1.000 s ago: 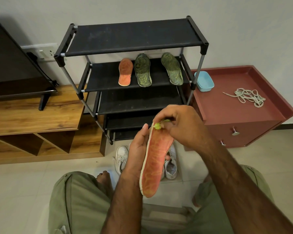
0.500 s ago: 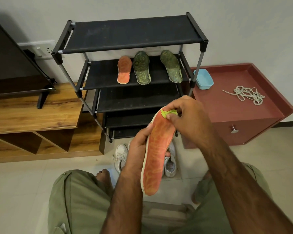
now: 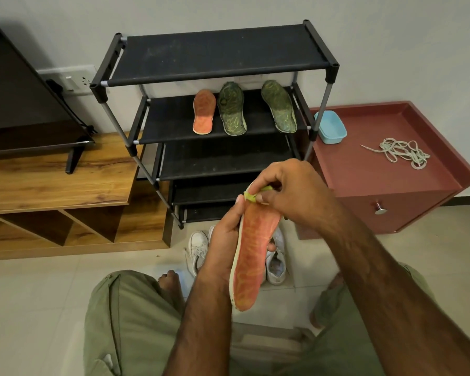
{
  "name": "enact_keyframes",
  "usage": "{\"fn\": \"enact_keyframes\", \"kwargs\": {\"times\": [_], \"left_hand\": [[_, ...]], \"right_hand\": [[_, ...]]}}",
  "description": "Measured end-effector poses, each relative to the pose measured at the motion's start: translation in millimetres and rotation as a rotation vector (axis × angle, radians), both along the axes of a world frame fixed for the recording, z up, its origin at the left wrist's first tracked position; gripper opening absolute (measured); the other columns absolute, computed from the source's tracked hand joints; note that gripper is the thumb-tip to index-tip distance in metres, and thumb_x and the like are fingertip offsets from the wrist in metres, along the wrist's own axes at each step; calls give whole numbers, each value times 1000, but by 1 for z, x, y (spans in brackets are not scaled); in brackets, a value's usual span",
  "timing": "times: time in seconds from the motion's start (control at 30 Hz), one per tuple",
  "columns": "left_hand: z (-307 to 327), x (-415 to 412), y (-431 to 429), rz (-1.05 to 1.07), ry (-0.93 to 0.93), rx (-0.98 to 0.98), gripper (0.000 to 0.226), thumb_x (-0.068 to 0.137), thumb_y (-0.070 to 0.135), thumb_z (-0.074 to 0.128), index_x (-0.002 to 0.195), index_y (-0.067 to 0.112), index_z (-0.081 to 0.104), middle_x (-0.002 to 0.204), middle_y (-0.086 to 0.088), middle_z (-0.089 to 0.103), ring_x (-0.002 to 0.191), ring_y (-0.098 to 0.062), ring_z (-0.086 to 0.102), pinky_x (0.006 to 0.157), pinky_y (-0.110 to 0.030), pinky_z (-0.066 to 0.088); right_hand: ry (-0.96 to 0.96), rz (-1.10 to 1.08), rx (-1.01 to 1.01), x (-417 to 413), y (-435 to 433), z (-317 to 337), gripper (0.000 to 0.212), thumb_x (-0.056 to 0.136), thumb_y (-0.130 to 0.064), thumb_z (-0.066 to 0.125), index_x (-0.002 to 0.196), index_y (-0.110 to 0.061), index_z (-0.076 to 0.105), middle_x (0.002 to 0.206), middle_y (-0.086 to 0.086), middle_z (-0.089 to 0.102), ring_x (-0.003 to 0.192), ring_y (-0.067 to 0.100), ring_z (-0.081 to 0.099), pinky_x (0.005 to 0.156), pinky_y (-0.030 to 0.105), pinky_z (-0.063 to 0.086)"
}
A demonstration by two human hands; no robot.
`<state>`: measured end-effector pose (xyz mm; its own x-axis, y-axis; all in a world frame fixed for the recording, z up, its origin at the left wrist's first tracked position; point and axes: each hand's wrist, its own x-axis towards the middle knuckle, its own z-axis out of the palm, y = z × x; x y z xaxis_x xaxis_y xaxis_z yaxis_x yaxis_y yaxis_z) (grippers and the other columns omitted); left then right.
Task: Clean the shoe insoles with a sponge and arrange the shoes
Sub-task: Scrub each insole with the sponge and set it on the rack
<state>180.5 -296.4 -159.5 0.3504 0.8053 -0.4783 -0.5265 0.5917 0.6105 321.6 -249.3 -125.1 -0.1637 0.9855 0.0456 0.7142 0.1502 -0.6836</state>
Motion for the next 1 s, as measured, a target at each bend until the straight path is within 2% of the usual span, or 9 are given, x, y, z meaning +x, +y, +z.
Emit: {"fn": "enact_keyframes", "kwargs": {"times": [0.1,0.23,0.37,0.43,0.53,0.63,0.73,0.83,1.0], "left_hand": [[3,2,0,-16,7,-9,55,103,47,48,124,-1,65,83,-14,69,59,-20,62,50,-28,55],[2,2,-2,49,6,-4,55,102,45,51,128,-2,62,79,-14,67,55,-19,61,48,-27,54],[6,3,5,104,54,-3,49,105,36,49,132,-4,58,79,-11,58,53,-15,58,53,-27,53],[1,9,5,192,31,59,38,109,24,41,132,-2,57,84,-6,59,59,-8,62,61,-25,53],[-2,8,-4,221,-39,62,28,103,22,56,117,1,68,94,-8,67,72,-13,66,63,-27,57],[-1,-1,-3,96,-45,17,47,87,30,71,118,-5,67,93,-19,64,66,-24,58,55,-30,54],[-3,-3,-1,80,-54,35,64,79,28,70,130,-9,57,89,-18,62,64,-24,56,53,-30,54],[-5,-2,1,62,-63,34,61,79,27,68,127,-10,60,88,-17,62,63,-24,56,53,-30,53],[-6,-3,2,28,-76,17,42,89,30,65,109,-6,72,87,-18,62,62,-24,57,54,-29,52]], "right_hand": [[-41,-115,74,0,0,-2,17,89,-15,76,95,-30,81,101,-11,71,96,7,67,88,30,56],[78,-5,1,3,-1,-1,18,86,-12,80,91,-29,83,90,-15,75,83,-5,68,73,13,51],[192,-252,158,25,11,4,15,88,-15,79,91,-30,81,87,-17,73,82,3,68,79,29,58],[116,-176,117,26,12,4,13,88,-19,79,92,-31,81,89,-18,72,84,1,67,82,30,57],[15,-108,68,19,8,-5,14,88,-21,79,97,-31,81,99,-14,70,91,4,65,85,26,54],[7,-133,60,13,4,-14,16,89,-21,78,102,-31,80,106,-10,68,93,3,62,77,9,43],[16,-91,48,12,1,-15,21,89,-19,78,106,-32,80,108,-10,66,93,4,62,72,7,40],[8,-117,74,13,3,-16,21,88,-16,78,100,-33,80,107,-11,69,92,3,63,73,5,40],[1,-182,94,12,5,-15,16,87,-21,79,96,-34,79,105,-13,74,92,4,67,83,24,55]]}}
